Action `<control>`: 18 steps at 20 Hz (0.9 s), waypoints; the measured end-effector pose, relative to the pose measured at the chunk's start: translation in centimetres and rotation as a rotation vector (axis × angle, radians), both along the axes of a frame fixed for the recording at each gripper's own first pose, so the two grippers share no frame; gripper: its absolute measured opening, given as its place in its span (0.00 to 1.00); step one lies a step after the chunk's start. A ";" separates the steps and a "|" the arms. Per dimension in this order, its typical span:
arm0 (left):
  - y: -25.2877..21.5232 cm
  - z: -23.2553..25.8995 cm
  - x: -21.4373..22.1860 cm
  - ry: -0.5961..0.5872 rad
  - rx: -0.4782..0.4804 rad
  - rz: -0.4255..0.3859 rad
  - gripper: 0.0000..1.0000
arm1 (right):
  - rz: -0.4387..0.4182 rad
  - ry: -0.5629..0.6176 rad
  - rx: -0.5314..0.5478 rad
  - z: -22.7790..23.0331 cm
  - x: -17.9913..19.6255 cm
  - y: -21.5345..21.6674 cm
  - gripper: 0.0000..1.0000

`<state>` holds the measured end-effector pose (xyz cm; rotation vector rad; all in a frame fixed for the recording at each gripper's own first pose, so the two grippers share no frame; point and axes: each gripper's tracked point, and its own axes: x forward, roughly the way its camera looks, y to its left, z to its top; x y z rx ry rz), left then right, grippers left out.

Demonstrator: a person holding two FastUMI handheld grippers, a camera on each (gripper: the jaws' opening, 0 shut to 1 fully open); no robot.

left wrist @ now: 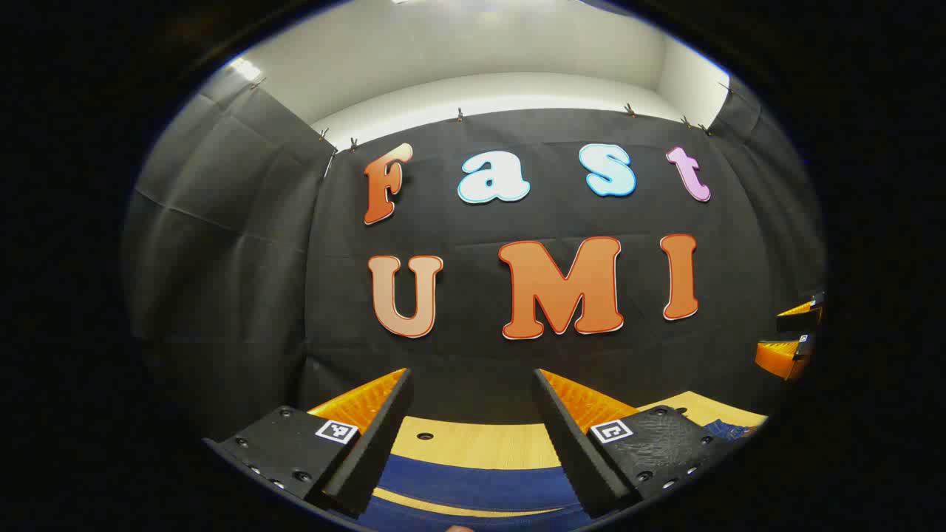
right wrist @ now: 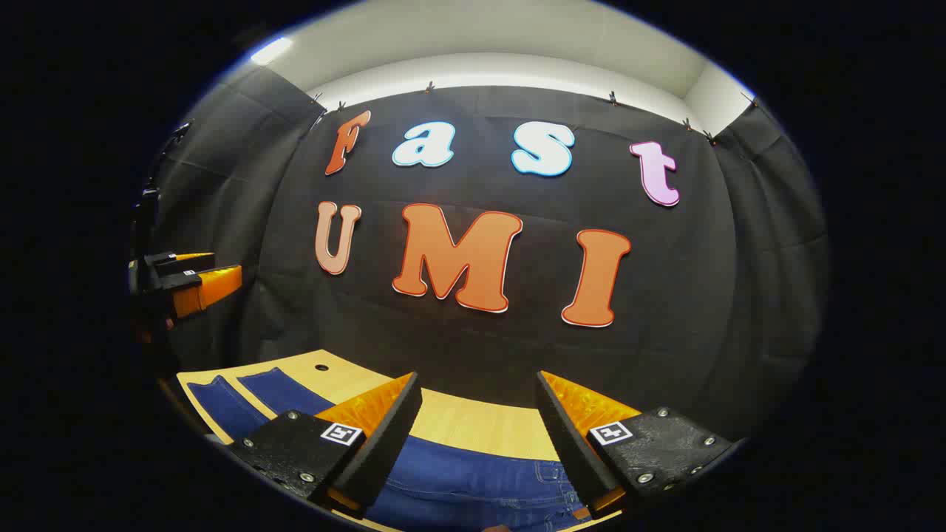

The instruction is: Grasp the waist and the cuffs of the jeans and fold them to make the two legs overlap; first hold the waist and fold one-third of the jeans toward the cuffs, then hold the cuffs and fold the remaining one-third in the same direction to finish folding.

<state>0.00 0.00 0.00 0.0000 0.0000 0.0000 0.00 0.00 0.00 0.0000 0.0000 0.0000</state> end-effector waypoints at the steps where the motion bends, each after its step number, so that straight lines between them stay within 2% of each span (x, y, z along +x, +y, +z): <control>1: 0.2 -0.5 0.3 0.021 0.016 0.032 1.00 | 0.009 0.009 0.011 -0.4 0.4 -0.1 0.96; 4: -0.3 -0.9 0.2 0.040 0.006 0.066 1.00 | 0.043 0.012 0.034 -1.0 1.6 -0.1 0.96; 7: -0.5 -1.3 1.0 0.047 0.019 0.064 0.98 | 0.020 0.000 0.010 -0.9 2.3 -1.5 0.96; 8: 0.0 -1.4 1.4 0.043 0.034 0.078 1.00 | 0.010 -0.013 0.008 -0.7 2.6 -1.6 0.96; 11: -0.2 -1.3 3.1 0.046 0.014 0.053 0.98 | -0.014 -0.013 0.016 -0.6 3.5 -1.6 0.96; 16: 0.6 -0.4 4.7 0.002 0.044 -0.001 0.98 | -0.047 -0.027 0.032 0.1 4.2 0.2 0.96; 17: 0.5 -0.6 4.9 0.006 0.041 -0.015 0.98 | -0.057 -0.023 0.030 0.2 4.3 0.4 0.94; 18: 0.4 -0.9 5.2 0.008 0.033 -0.033 0.98 | -0.060 -0.021 0.032 0.2 4.2 0.7 0.96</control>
